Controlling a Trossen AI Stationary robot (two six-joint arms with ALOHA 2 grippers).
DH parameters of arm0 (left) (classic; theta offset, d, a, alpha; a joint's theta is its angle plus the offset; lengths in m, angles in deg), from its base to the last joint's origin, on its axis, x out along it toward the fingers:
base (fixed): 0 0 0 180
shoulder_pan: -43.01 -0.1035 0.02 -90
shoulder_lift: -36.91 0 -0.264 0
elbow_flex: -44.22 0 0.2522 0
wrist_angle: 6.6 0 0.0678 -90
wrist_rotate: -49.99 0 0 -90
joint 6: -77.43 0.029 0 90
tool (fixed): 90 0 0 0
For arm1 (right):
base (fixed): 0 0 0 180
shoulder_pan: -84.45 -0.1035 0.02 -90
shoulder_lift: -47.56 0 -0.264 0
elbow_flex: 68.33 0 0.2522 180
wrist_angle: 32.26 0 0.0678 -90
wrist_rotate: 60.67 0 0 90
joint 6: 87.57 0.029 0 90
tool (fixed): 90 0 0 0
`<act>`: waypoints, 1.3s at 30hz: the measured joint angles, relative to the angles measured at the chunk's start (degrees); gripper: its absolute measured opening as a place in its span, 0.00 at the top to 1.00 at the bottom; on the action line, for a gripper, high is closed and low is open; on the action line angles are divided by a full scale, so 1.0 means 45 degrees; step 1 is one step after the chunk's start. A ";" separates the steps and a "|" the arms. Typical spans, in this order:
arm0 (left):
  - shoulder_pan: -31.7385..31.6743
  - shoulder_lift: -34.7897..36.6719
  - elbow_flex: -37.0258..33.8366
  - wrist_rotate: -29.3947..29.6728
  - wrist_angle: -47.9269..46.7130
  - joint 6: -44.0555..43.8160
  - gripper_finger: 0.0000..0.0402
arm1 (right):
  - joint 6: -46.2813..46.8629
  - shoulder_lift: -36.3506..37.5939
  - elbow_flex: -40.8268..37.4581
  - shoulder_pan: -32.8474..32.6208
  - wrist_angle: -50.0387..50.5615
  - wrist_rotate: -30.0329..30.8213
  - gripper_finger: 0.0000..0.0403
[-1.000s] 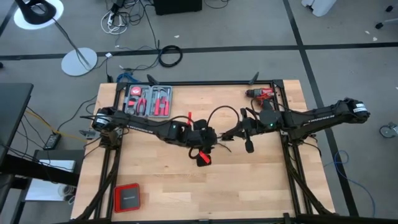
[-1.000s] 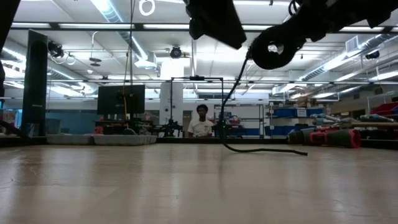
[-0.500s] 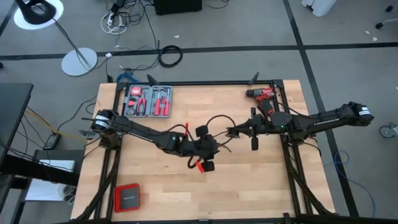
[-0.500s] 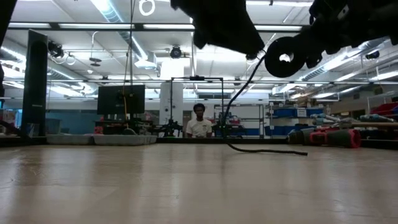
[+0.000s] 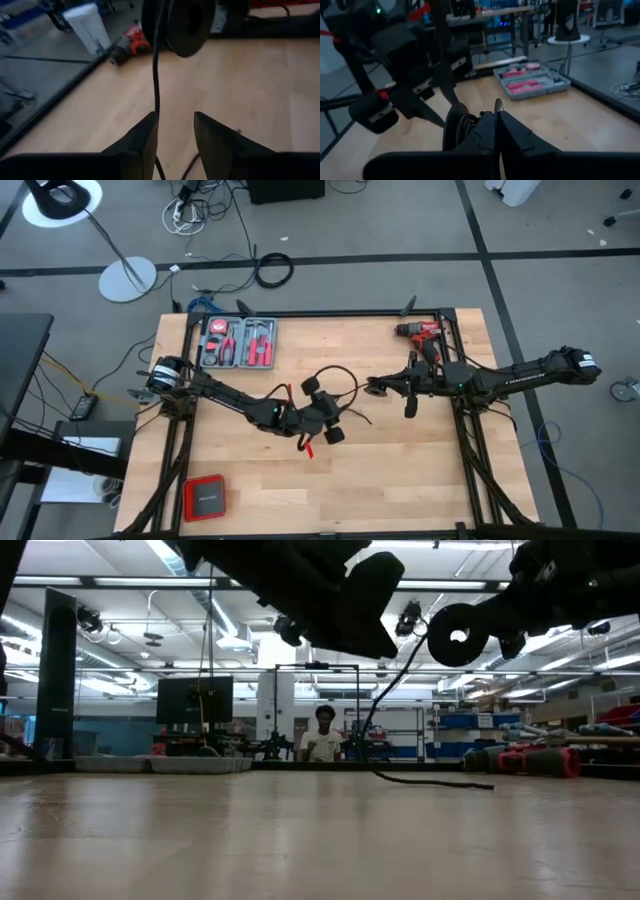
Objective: Coil cords
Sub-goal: Coil the black wire on the spool
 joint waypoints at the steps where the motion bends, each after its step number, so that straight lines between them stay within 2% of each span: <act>1: -0.0042 0.0004 0.0004 0.0050 0.0052 0.0029 0.67 | -0.0034 -0.0017 0.0000 0.0000 -0.0151 0.0089 0.99; 8: -0.0530 0.0010 0.0014 -0.0630 -0.0629 -0.1436 0.67 | -0.0666 -0.0041 0.0000 0.0005 -0.1142 0.0181 0.99; 15: -0.0963 0.0010 0.0015 -0.0670 -0.2236 -0.2964 0.67 | -0.0904 -0.0041 0.0005 -0.0053 -0.1539 0.0425 0.99; 25: -0.1008 0.0010 0.0015 -0.0672 -0.2203 -0.2631 0.67 | -0.0835 -0.0046 0.0005 -0.0102 -0.1628 0.0742 0.99; 39: -0.1193 0.0010 0.0015 -0.0812 -0.2160 -0.2271 0.68 | -0.0782 -0.0050 0.0010 -0.0102 -0.1912 0.0402 0.99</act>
